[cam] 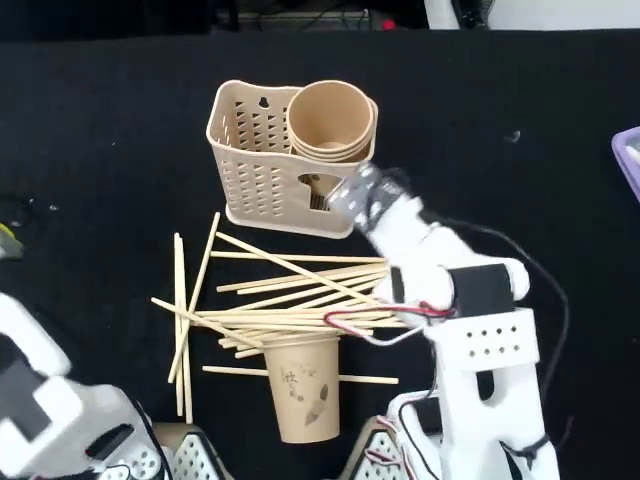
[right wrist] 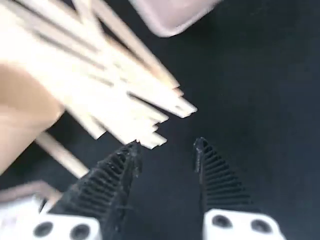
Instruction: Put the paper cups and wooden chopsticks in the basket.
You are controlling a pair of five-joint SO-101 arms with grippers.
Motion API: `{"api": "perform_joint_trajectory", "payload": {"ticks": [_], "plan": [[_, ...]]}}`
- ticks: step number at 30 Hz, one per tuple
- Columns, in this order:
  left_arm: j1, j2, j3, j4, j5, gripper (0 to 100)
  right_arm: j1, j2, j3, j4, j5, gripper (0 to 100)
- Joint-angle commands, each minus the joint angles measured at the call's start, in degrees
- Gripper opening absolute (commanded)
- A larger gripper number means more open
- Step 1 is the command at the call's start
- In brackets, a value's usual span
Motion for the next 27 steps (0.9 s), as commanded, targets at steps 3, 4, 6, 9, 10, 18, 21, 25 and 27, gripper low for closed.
{"api": "perform_joint_trajectory", "payload": {"ticks": [3,4,6,9,10,18,21,25,27], "plan": [[4.9,-18.0,35.6,-20.0,-0.2,24,-12.9,-1.7,-0.9,7.1,8.2,17.3],[5.8,-20.7,41.0,-23.2,-0.2,24,-15.3,-1.7,-0.7,7.6,8.4,17.3],[7.4,-25.8,49.9,-28.0,-0.2,24,-19.3,-1.7,-0.7,8.1,8.8,17.3],[8.4,-31.7,58.3,-30.9,-0.2,24,-23.9,-1.7,-0.3,8.1,9.1,17.5],[8.4,-33.2,60.4,-31.0,-0.1,24,-25.7,-1.7,-0.1,8.1,9.1,17.5],[8.1,-37.5,65.5,-30.8,3.9,24,-41.1,-1.8,5.7,7.3,8.6,17.7],[8.0,-38.0,67.1,-31.1,3.8,24,-42.1,-1.7,6.4,4.6,7.5,17.8],[7.9,-38.1,67.5,-31.0,3.8,24,-42.1,-1.6,8.3,1.8,7.8,18.3],[7.7,-38.1,67.5,-30.9,3.7,24,-41.8,-1.5,8.7,0.4,7.5,20.1]]}}
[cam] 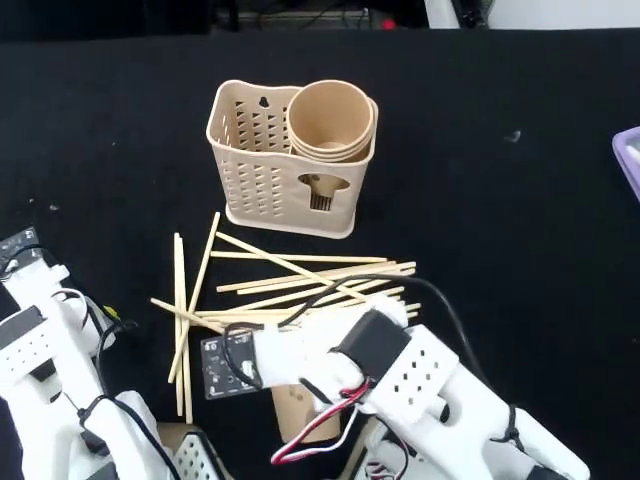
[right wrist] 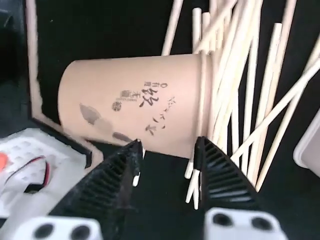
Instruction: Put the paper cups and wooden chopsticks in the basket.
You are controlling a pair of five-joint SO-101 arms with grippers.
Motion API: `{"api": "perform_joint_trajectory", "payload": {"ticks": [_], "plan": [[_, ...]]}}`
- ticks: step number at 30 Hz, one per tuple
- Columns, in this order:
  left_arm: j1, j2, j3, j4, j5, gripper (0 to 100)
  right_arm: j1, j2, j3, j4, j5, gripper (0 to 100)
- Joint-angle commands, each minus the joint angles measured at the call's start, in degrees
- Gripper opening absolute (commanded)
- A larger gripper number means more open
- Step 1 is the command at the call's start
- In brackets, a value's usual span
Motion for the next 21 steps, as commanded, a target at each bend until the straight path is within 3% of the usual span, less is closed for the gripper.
{"api": "perform_joint_trajectory", "payload": {"ticks": [1,10,17,21], "plan": [[-0.4,-1.2,-0.3,-0.4,0.3,24,-0.4,-0.9,-0.4,-2.3,-1.0,20.7],[-5.1,-1.2,-0.4,-0.4,0.1,24,-0.4,12.8,-7.3,-1.8,-0.8,20.8],[-5.4,-1.2,-0.4,-0.4,0.1,24,-0.7,15.3,-21.4,7.9,2.1,21.0],[-5.4,-1.2,-0.5,-0.3,0.1,24,-0.7,16.7,-23.9,8.5,2.2,21.2]]}}
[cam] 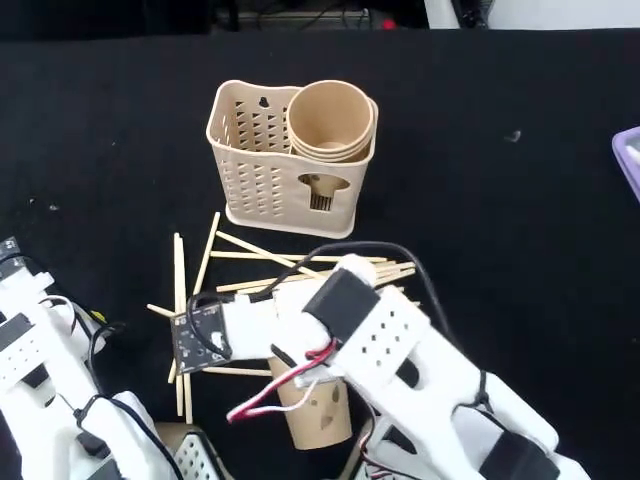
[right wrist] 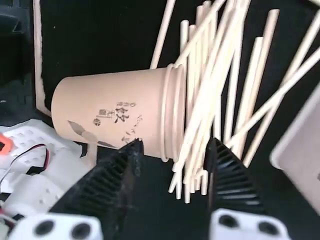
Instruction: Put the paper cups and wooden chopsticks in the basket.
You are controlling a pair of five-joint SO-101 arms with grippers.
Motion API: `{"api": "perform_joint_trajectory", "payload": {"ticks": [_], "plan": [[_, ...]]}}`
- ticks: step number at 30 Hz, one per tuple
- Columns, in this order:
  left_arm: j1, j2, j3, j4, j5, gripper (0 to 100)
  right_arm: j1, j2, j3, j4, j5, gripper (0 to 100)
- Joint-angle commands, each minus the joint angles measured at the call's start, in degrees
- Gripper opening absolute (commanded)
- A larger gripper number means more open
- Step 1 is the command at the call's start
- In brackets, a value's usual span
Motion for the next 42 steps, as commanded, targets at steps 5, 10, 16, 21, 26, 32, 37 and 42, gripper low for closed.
{"api": "perform_joint_trajectory", "payload": {"ticks": [5,10,16,21,26,32,37,42], "plan": [[-0.6,-1.2,-0.5,-0.3,0.1,24,-0.4,9.3,-3.6,1.1,0.4,21.2],[-0.6,-1.2,-0.5,-0.3,0.1,24,-0.6,14.6,-3.9,-1.6,0.0,21.1],[-0.6,-1.2,-0.6,-0.3,0.1,24,-0.7,16.3,-3.7,-1.2,1.8,20.3],[-0.6,-1.2,-0.7,-0.3,0.1,24,-0.7,15.3,-4.1,-1.1,2.0,2.3],[-0.6,-1.2,-0.7,-0.3,0.1,24,-0.6,12.3,-4.2,0.7,1.2,1.1],[-0.6,-1.2,-0.7,-0.3,0.1,24,-0.4,3.2,-4.7,2.5,1.1,1.1],[-0.6,-1.2,-0.5,-0.4,0.1,24,-0.3,-5.3,-5.4,2.5,-2.4,1.1],[-0.6,-1.2,-0.4,-0.5,0.1,24,5.2,-12.4,-11.2,2.5,-5.8,1.1]]}}
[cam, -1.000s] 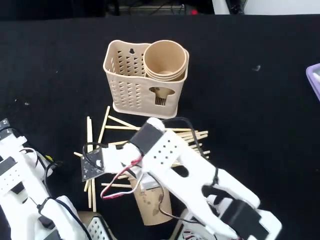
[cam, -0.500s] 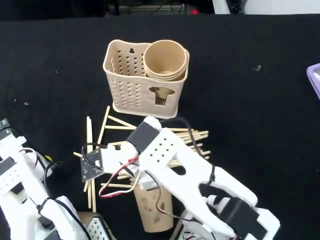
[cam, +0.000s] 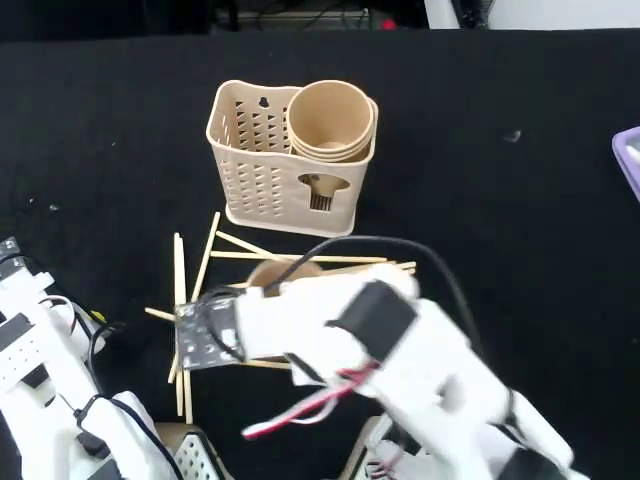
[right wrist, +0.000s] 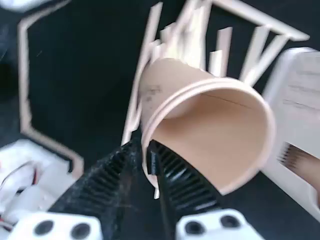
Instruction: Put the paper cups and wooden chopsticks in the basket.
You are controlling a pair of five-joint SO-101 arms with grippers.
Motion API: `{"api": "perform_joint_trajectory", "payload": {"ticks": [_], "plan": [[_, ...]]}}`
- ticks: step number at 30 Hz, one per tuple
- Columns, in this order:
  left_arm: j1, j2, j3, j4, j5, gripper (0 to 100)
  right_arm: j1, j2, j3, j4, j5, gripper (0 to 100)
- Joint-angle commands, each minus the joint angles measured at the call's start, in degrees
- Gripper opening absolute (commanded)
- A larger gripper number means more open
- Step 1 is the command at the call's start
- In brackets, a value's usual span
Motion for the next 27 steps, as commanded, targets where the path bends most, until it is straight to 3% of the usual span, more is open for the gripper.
{"api": "perform_joint_trajectory", "payload": {"ticks": [1,8,12,20,27], "plan": [[-0.6,-1.2,-0.4,-0.5,0.1,24,5.5,-5.8,-7.8,1.9,-2.6,1.1],[-0.6,-1.2,-0.3,-0.6,0.3,24,24.1,-8.4,-24.9,0.9,-3.2,1.1],[-0.4,-1.2,-0.3,-0.7,0.4,24,35.1,-8.4,-30.5,-5.5,-3.1,1.1],[-0.5,-1.2,-0.3,-0.7,0.4,24,36.7,-3.2,-31.7,-16.2,-0.6,1.1],[-0.5,-1.2,-0.3,-0.7,0.4,23,36.3,12.4,-40.8,-15.6,-0.7,1.1]]}}
